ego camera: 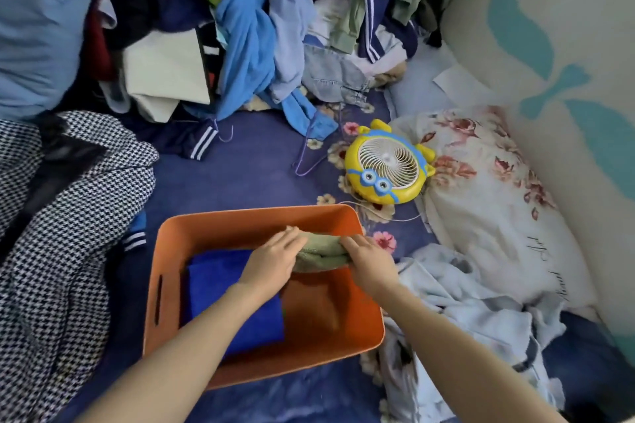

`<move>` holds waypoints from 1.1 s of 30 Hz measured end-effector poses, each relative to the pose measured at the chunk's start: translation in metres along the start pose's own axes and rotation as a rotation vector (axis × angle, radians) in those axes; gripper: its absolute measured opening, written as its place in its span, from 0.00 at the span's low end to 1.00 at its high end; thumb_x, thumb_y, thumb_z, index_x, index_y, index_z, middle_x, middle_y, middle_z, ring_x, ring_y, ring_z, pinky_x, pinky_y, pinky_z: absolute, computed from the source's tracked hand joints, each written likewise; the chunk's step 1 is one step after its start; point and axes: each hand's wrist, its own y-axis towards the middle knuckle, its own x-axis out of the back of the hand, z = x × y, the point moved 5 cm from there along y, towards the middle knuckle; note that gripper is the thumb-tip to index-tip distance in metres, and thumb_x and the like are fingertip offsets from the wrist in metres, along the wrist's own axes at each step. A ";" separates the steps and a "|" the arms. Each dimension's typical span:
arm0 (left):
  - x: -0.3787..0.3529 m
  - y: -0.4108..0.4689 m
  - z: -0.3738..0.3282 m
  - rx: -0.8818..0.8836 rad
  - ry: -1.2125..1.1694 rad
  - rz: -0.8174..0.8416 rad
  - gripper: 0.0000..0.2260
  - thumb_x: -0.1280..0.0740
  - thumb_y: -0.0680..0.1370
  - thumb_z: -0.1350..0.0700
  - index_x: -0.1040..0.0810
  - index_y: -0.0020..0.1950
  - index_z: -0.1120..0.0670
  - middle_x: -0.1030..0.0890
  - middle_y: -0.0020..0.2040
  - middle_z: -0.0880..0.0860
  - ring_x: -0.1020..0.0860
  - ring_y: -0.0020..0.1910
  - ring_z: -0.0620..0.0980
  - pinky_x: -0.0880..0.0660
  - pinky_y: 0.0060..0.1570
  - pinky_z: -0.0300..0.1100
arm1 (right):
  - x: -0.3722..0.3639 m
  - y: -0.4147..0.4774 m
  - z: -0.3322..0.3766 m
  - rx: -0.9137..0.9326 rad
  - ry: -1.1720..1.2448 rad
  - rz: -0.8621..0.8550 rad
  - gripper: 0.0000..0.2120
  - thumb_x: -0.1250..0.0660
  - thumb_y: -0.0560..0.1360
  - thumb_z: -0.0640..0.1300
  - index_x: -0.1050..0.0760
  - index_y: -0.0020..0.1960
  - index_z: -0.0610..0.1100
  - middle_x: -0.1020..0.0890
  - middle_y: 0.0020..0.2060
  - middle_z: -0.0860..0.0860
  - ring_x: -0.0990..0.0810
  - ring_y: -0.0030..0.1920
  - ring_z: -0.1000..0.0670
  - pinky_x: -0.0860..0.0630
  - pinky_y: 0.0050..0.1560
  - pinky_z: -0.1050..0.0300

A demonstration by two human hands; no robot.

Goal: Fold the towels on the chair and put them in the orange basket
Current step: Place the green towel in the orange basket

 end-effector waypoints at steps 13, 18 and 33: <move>-0.021 0.024 0.017 0.150 -0.037 -0.155 0.19 0.28 0.62 0.75 0.19 0.52 0.63 0.18 0.53 0.61 0.19 0.51 0.61 0.20 0.41 0.53 | -0.026 0.040 -0.009 0.100 -0.041 -0.095 0.14 0.29 0.58 0.33 0.23 0.42 0.42 0.19 0.37 0.48 0.19 0.38 0.43 0.27 0.24 0.57; -0.069 -0.017 0.008 0.039 0.099 -0.115 0.18 0.25 0.59 0.71 0.17 0.47 0.60 0.17 0.50 0.58 0.18 0.51 0.57 0.20 0.40 0.45 | -0.072 0.023 0.002 0.242 -0.334 -0.026 0.14 0.45 0.63 0.37 0.21 0.36 0.44 0.20 0.32 0.47 0.19 0.35 0.44 0.24 0.36 0.54; -0.129 -0.043 0.001 0.189 0.353 0.666 0.16 0.45 0.80 0.50 0.27 0.63 0.55 0.25 0.63 0.55 0.36 0.69 0.56 0.54 0.72 0.58 | -0.132 -0.001 -0.004 0.230 -0.508 0.499 0.16 0.45 0.79 0.43 0.26 0.63 0.42 0.30 0.66 0.42 0.42 0.72 0.39 0.60 0.74 0.41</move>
